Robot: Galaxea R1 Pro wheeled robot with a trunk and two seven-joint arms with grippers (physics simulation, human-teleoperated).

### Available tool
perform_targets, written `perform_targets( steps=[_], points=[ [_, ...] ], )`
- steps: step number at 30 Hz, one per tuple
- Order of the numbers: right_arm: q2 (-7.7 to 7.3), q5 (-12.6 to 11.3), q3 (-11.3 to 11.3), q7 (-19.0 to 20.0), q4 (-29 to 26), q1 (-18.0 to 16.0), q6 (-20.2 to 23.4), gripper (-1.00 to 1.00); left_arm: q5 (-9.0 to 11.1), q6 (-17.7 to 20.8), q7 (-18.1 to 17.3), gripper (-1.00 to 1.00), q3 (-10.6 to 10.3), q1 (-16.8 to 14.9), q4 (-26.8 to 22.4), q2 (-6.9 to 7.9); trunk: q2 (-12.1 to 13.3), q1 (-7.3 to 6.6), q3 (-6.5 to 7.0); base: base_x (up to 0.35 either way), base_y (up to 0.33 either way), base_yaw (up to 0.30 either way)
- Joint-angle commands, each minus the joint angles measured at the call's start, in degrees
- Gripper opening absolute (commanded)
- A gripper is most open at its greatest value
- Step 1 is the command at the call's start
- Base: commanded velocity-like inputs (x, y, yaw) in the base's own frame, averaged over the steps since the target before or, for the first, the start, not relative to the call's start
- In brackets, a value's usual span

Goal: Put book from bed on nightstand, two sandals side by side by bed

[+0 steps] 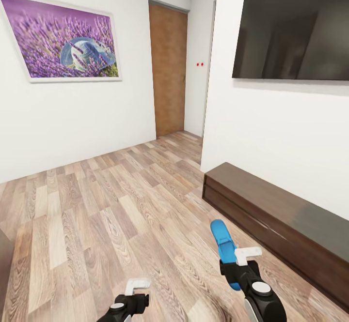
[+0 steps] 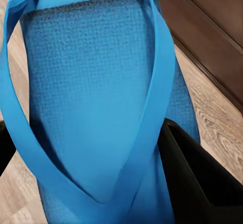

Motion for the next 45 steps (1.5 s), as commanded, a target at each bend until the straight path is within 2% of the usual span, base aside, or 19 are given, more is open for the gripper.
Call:
perform_targets(
  steps=[1,7,13,17,26,45],
  points=[
    [-0.06,-0.14,0.17,-0.48,-0.06,-0.04,0.34,-1.00,0.44,0.25,0.35,1.00,-0.48,-0.04,0.35,0.15,-0.44,0.22,-0.24,0.000,0.000,0.000],
    [-0.04,-0.15,0.24,-0.48,0.10,-0.02,0.28,-1.00,0.77,-0.05,-1.76,1.00,-0.44,-0.09,3.54,0.98,-2.85,1.54,-1.31,0.000,0.000,0.000],
    [-0.05,-0.16,0.25,-0.48,0.20,-0.01,0.24,-1.00,3.42,-0.95,-3.38,1.00,-0.48,-0.07,4.97,2.23,-5.25,2.85,-2.39,0.000,0.000,0.000],
    [-0.01,-0.15,0.25,-0.48,0.22,-0.01,0.23,-1.00,4.02,-1.14,-3.81,1.00,-0.52,-0.09,5.51,2.69,-6.86,3.73,-3.11,0.000,0.000,0.000],
    [-0.04,-0.17,0.25,-0.48,0.57,-0.01,0.23,-1.00,4.21,-1.20,-4.08,1.00,-0.58,-0.09,5.71,4.13,-10.47,5.71,-4.73,0.000,0.000,0.000],
    [-0.02,-0.13,0.26,-0.48,0.76,-0.01,0.23,-1.00,3.82,-2.53,-4.11,1.00,-0.78,-0.02,5.81,4.26,-18.09,9.88,-8.14,0.000,0.000,0.000]
  ],
)
